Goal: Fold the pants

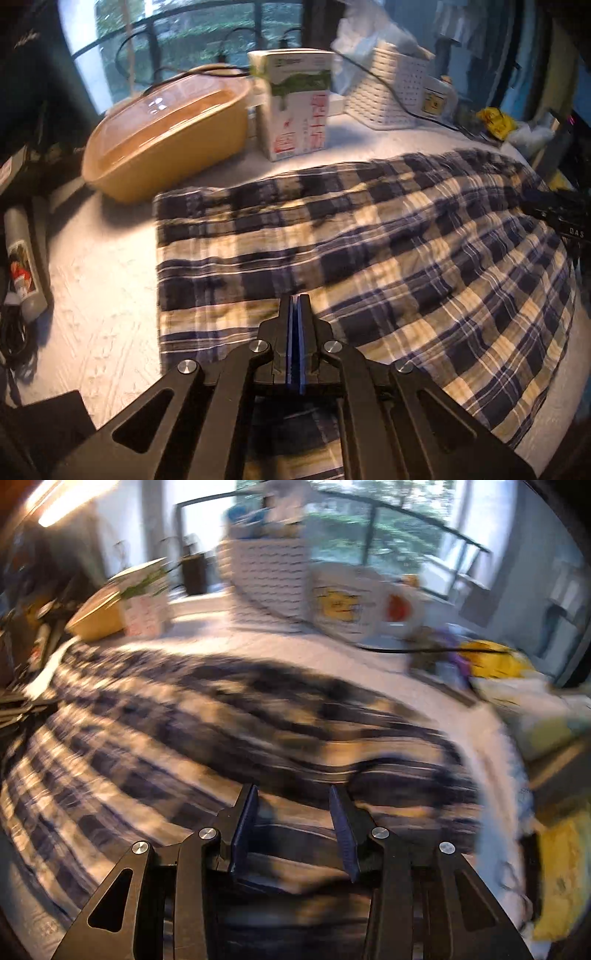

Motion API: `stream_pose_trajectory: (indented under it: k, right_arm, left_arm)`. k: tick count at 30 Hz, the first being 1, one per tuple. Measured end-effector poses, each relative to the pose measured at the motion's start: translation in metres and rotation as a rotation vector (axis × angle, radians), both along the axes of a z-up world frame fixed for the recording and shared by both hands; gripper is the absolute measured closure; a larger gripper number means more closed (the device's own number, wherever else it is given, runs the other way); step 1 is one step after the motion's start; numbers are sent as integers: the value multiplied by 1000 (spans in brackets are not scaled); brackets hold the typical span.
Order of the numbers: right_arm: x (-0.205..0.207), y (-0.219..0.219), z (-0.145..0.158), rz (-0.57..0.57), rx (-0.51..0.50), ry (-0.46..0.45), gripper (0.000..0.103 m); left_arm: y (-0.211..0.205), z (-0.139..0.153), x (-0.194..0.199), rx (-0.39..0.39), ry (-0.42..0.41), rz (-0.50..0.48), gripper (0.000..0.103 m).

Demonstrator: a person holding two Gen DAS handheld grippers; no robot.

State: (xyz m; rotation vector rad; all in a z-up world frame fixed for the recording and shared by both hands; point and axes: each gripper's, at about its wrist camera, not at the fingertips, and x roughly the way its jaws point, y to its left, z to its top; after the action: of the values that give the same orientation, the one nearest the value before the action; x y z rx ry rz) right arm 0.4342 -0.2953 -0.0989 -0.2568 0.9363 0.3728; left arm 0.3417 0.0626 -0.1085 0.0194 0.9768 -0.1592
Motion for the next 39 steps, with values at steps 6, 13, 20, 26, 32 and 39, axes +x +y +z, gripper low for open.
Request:
stream_pose_trajectory:
  k: [6,13,20,26,32,39]
  right_arm:
    - [-14,-31,17,-104,32,-47,61]
    - [-66,6,46,31,166,-70,60]
    - [-100,68,18,218,119,3,60]
    - [-74,53,-10,118,69,11,57]
    - [-67,31,9,13,88,-40,57]
    - [-118,38,26,119,176,-28,56]
  left_arm:
    - [14,12,0,26,11,51,101]
    - [-34,44,-33,-36,-55,-78,100]
    - [-94,25,-63,-117,4,-181,80]
    - [-102,0,-58,-98,5,-164,79]
    - [-100,9,-51,-68,13,-92,79]
    - [-120,27,-86,-126,-33,-202,72]
